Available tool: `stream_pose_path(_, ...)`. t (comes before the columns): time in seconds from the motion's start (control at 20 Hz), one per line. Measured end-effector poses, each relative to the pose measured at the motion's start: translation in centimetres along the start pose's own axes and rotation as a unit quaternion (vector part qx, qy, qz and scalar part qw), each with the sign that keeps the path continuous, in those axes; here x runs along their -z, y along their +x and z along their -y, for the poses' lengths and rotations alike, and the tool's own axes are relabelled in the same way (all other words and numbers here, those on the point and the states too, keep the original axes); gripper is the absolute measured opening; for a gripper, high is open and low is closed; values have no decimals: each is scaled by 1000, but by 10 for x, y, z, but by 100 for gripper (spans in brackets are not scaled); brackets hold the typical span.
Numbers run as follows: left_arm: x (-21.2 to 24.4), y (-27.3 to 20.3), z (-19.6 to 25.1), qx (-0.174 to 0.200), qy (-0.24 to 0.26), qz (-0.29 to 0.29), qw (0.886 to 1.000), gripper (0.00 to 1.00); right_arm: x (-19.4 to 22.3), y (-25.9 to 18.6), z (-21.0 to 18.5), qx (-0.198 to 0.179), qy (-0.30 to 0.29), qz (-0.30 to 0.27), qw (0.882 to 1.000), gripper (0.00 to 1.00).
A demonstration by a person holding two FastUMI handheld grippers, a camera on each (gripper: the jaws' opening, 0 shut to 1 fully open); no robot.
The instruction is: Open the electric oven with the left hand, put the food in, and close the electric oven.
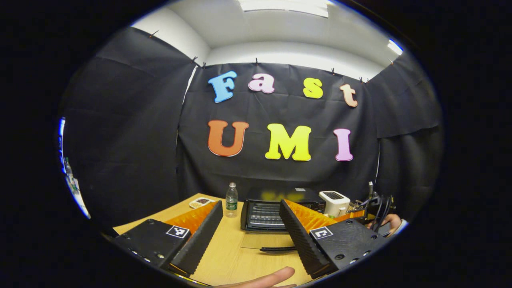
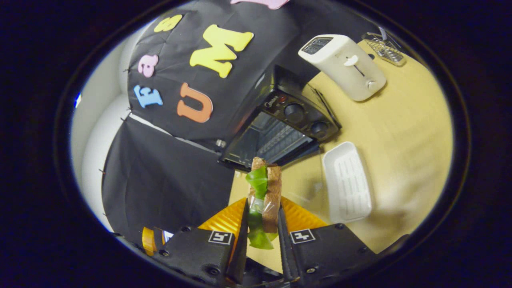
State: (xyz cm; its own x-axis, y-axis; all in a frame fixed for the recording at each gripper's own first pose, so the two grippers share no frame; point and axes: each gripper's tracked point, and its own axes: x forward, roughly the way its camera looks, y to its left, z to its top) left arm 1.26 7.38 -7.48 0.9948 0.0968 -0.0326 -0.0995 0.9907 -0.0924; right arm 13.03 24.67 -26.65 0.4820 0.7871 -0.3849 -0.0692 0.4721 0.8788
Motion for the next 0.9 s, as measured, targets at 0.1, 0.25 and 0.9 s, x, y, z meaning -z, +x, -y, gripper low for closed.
stream_pose_path(0.1,4,-2,10,22,-14,-9,1000,94,7,26,-19,-19,24,31,999,39)
stream_pose_path(0.25,13,-6,2,22,16,-31,999,94,8,65,-33,-29,47,91,994,39)
stream_pose_path(0.9,34,-24,-39,15,88,-59,994,94,-51,194,-9,44,60,250,965,39)
